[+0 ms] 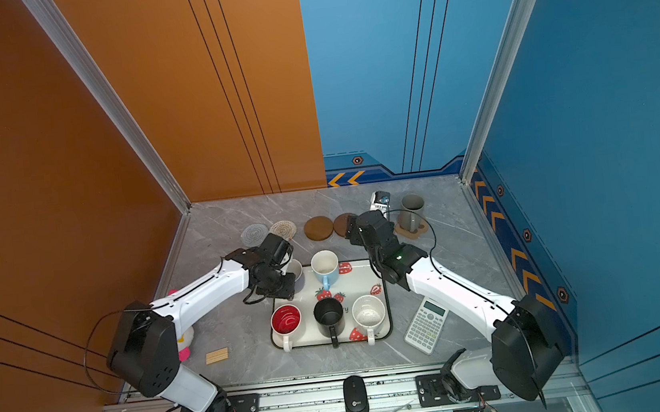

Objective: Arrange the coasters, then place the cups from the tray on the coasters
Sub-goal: 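Lower the left gripper onto the lilac mug and grasp its rim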

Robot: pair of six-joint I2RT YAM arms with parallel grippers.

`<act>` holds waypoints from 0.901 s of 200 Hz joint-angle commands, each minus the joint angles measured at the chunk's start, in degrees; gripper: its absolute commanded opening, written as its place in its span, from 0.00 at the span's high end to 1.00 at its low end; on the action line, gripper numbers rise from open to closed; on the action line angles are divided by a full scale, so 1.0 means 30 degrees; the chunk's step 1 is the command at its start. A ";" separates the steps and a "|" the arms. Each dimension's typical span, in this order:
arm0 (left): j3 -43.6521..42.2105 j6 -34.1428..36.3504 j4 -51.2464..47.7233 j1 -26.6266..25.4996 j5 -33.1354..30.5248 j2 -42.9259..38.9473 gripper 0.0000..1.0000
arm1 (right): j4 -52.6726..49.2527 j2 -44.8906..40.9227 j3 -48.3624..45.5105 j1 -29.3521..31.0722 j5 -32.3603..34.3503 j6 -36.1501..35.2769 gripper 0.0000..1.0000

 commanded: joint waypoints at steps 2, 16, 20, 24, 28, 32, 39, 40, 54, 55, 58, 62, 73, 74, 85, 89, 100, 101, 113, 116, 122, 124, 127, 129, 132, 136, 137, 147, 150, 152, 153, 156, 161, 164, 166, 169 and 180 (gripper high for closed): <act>-0.0242 -0.0264 0.0304 0.0117 -0.0694 0.0542 0.67 | 0.0214 -0.0101 -0.0131 -0.0147 -0.0066 0.0248 0.18; -0.0213 -0.0294 0.0324 0.0143 -0.0881 0.0721 0.69 | 0.0229 -0.0101 -0.0181 -0.0169 -0.0057 0.0248 0.18; -0.0221 -0.0323 0.0332 0.0146 -0.0947 0.0758 0.69 | 0.0222 -0.0101 -0.0186 -0.0176 -0.0064 0.0244 0.18; -0.0214 -0.0345 0.0340 0.0124 -0.0991 0.0803 0.70 | 0.0214 -0.0101 -0.0188 -0.0177 -0.0059 0.0242 0.18; -0.0237 -0.0353 0.0373 0.0159 -0.1036 0.0824 0.70 | 0.0214 -0.0101 -0.0187 -0.0177 -0.0092 0.0264 0.18; -0.0250 -0.0354 0.0452 0.0147 -0.1044 0.0851 0.70 | 0.0218 -0.0101 -0.0223 -0.0177 -0.0095 0.0276 0.18; -0.0267 -0.0382 0.0491 0.0146 -0.1025 0.0891 0.71 | 0.0216 -0.0101 -0.0208 -0.0205 -0.0093 0.0277 0.18; -0.0283 -0.0383 0.0492 0.0146 -0.1025 0.0902 0.71 | 0.0215 -0.0101 -0.0212 -0.0206 -0.0094 0.0277 0.18; -0.0270 -0.0412 0.0569 0.0146 -0.1068 0.0997 0.72 | 0.0214 -0.0071 -0.0212 -0.0219 -0.0117 0.0277 0.18; -0.0256 -0.0412 0.0575 0.0146 -0.1076 0.0999 0.72 | 0.0214 -0.0071 -0.0214 -0.0227 -0.0106 0.0277 0.18; -0.0257 -0.0413 0.0580 0.0146 -0.1105 0.1026 0.73 | 0.0214 -0.0072 -0.0201 -0.0220 -0.0123 0.0277 0.18; -0.0258 -0.0400 0.0579 0.0146 -0.1135 0.1056 0.73 | 0.0214 -0.0072 -0.0213 -0.0234 -0.0121 0.0284 0.18; -0.0241 -0.0412 0.0582 0.0146 -0.1228 0.1088 0.73 | 0.0214 -0.0072 -0.0241 -0.0235 -0.0149 0.0305 0.18; -0.0256 -0.0412 0.0596 0.0146 -0.1229 0.1088 0.73 | 0.0214 -0.0072 -0.0241 -0.0235 -0.0149 0.0305 0.18; -0.0241 -0.0413 0.0646 0.0146 -0.1260 0.1118 0.74 | 0.0214 -0.0072 -0.0240 -0.0257 -0.0143 0.0300 0.18; -0.0241 -0.0413 0.0666 0.0132 -0.1267 0.1135 0.75 | 0.0221 -0.0072 -0.0247 -0.0264 -0.0132 0.0301 0.18; -0.0233 -0.0398 0.0696 0.0146 -0.1232 0.1199 0.77 | 0.0236 -0.0042 -0.0245 -0.0264 -0.0171 0.0336 0.18; -0.0237 -0.0391 0.0697 0.0146 -0.1231 0.1203 0.77 | 0.0239 -0.0042 -0.0245 -0.0264 -0.0178 0.0321 0.18; -0.0202 -0.0326 0.0683 0.0117 -0.1183 0.1265 0.81 | 0.0243 -0.0013 -0.0228 -0.0294 -0.0205 0.0335 0.18; -0.0185 -0.0325 0.0674 0.0117 -0.1188 0.1268 0.82 | 0.0243 -0.0013 -0.0257 -0.0294 -0.0216 0.0336 0.18; -0.0201 -0.0325 0.0668 0.0117 -0.1265 0.1265 0.84 | 0.0243 0.0009 -0.0214 -0.0294 -0.0266 0.0336 0.18; -0.0172 -0.0325 0.0668 0.0117 -0.1261 0.1272 0.85 | 0.0243 0.0013 -0.0200 -0.0294 -0.0254 0.0336 0.18; -0.0174 -0.0343 0.0668 0.0117 -0.1300 0.1240 0.86 | 0.0243 0.0016 -0.0177 -0.0294 -0.0284 0.0325 0.18; -0.0180 -0.0337 0.0690 0.0117 -0.1343 0.1237 0.87 | 0.0221 0.0016 -0.0199 -0.0286 -0.0275 0.0333 0.18; -0.0175 -0.0348 0.0671 0.0117 -0.1362 0.1210 0.88 | 0.0215 0.0016 -0.0199 -0.0286 -0.0298 0.0335 0.18; -0.0180 -0.0354 0.0670 0.0117 -0.1400 0.1166 0.90 | 0.0218 0.0017 -0.0221 -0.0286 -0.0286 0.0336 0.18; -0.0166 -0.0354 0.0669 0.0117 -0.1418 0.1157 0.90 | 0.0218 0.0017 -0.0221 -0.0286 -0.0286 0.0336 0.18; -0.0163 -0.0354 0.0672 0.0124 -0.1562 0.1047 0.94 | 0.0214 0.0016 -0.0203 -0.0305 -0.0285 0.0336 0.18; -0.0176 -0.0354 0.0669 0.0118 -0.1601 0.1014 0.96 | 0.0214 0.0009 -0.0204 -0.0322 -0.0282 0.0336 0.18; -0.0181 -0.0354 0.0668 0.0117 -0.1631 0.0982 0.97 | 0.0214 0.0013 -0.0210 -0.0308 -0.0291 0.0321 0.18; -0.0182 -0.0354 0.0668 0.0117 -0.1650 0.0977 0.97 | 0.0214 0.0000 -0.0198 -0.0315 -0.0281 0.0328 0.18; -0.0175 -0.0354 0.0668 0.0117 -0.1708 0.0932 0.99 | 0.0214 0.0011 -0.0232 -0.0322 -0.0265 0.0327 0.18; -0.0177 -0.0354 0.0668 0.0116 -0.1800 0.0871 1.00 | 0.0228 -0.0011 -0.0245 -0.0338 -0.0248 0.0335 0.18; -0.0152 -0.0354 0.0683 0.0117 -0.1836 0.0809 1.00 | 0.0219 0.0006 -0.0245 -0.0325 -0.0280 0.0336 0.18; -0.0160 -0.0354 0.0672 0.0117 -0.1880 0.0777 1.00 | 0.0215 0.0015 -0.0208 -0.0349 -0.0295 0.0336 0.18; -0.0136 -0.0376 0.0669 0.0117 -0.1923 0.0735 1.00 | 0.0214 0.0016 -0.0207 -0.0352 -0.0299 0.0336 0.18; -0.0100 -0.0358 0.0668 0.0096 -0.1992 0.0563 1.00 | 0.0221 0.0016 -0.0214 -0.0352 -0.0314 0.0335 0.18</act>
